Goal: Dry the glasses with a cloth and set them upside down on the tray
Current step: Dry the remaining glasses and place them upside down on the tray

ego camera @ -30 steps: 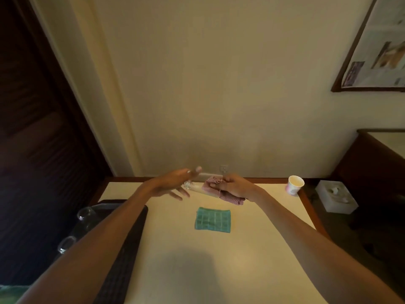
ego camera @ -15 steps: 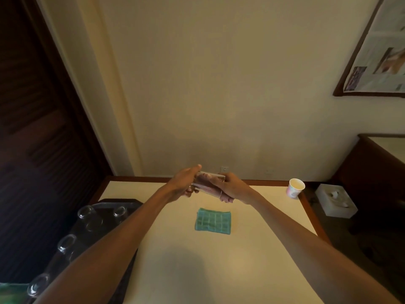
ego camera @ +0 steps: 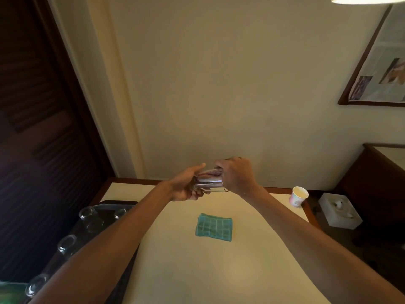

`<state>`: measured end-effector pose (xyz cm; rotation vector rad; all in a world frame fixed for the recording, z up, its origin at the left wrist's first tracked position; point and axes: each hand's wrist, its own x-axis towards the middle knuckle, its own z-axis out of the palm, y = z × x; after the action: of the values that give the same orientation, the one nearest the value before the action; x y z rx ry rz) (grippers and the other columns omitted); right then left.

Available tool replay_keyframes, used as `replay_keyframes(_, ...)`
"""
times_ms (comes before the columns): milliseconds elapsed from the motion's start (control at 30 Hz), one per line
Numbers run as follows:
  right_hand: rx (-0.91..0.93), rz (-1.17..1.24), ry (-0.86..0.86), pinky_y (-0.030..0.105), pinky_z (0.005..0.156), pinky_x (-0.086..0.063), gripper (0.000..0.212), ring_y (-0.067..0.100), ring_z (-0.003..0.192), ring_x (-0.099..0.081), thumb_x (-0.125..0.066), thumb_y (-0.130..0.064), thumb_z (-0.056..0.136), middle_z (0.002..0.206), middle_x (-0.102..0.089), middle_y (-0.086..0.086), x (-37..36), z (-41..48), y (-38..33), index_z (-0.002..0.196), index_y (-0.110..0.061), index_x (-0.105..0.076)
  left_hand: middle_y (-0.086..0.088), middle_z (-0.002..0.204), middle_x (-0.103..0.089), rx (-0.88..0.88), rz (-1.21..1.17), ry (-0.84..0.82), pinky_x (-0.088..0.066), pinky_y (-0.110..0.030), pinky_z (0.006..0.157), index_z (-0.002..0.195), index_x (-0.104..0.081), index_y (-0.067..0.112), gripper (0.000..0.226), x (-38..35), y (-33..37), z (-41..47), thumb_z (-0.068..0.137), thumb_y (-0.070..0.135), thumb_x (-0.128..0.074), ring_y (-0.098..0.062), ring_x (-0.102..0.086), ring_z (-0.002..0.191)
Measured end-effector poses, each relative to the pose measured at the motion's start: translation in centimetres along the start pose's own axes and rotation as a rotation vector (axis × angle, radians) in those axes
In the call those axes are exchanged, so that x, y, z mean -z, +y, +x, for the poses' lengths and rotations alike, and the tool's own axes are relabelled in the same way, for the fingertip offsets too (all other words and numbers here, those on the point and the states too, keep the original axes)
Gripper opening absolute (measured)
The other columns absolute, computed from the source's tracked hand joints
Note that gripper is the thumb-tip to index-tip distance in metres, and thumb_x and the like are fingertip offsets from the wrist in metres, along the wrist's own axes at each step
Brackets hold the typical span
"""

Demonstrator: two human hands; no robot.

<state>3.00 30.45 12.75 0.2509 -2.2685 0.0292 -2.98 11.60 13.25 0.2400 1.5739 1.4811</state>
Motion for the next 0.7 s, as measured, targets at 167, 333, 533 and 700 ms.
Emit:
replay_keyframes(167, -0.583, 0.226, -0.412, 0.03, 0.056, -0.052, 0.04, 0.015, 0.064, -0.062, -0.077, -0.065, 0.07, 0.068, -0.063, -0.009, -3.0, 0.3, -0.6, 0.08, -0.028, -0.067, -0.012, 0.078, -0.064, -0.206, 0.114, 0.347, -0.04, -0.021, 0.04, 0.102, -0.063, 0.005, 0.036, -1.1, 1.1, -0.5, 0.11, 0.03, -0.039, -0.012, -0.053, 0.049)
replay_keyframes(333, -1.226, 1.27, -1.037, 0.015, 0.034, -0.025, 0.057, 0.005, 0.04, -0.04, -0.064, -0.071, 0.076, 0.057, -0.053, -0.003, -0.3, 0.9, -3.5, 0.066, -0.015, -0.059, -0.006, 0.071, -0.052, -0.67, 0.425, 0.533, -0.042, -0.036, 0.058, 0.074, -0.054, 0.017, 0.03, -0.2, 1.0, -0.7, 0.094, 0.037, -0.047, -0.021, -0.05, 0.066)
replay_keyframes(533, -0.588, 0.35, -0.511, 0.025, 0.048, -0.044, 0.027, 0.019, 0.055, -0.06, -0.072, -0.038, 0.089, 0.059, -0.065, -0.003, 0.2, 2.7, -3.7, 0.076, -0.014, -0.071, -0.008, 0.086, -0.071, -0.354, 0.045, 0.216, -0.054, -0.028, 0.054, 0.102, -0.063, 0.009, 0.044, 1.3, 1.1, -2.0, 0.105, 0.05, -0.046, -0.02, -0.068, 0.072)
replay_keyframes(700, -0.211, -0.09, -0.325, 0.028, 0.058, -0.033, 0.002, 0.022, 0.059, -0.051, -0.073, -0.019, 0.078, 0.071, -0.069, 0.006, 1.4, 3.9, -5.1, 0.08, -0.017, -0.072, -0.014, 0.097, -0.072, -0.119, -0.01, 0.199, -0.055, -0.021, 0.048, 0.113, -0.064, 0.006, 0.031, 1.8, 2.1, -2.9, 0.109, 0.031, -0.047, -0.021, -0.073, 0.067)
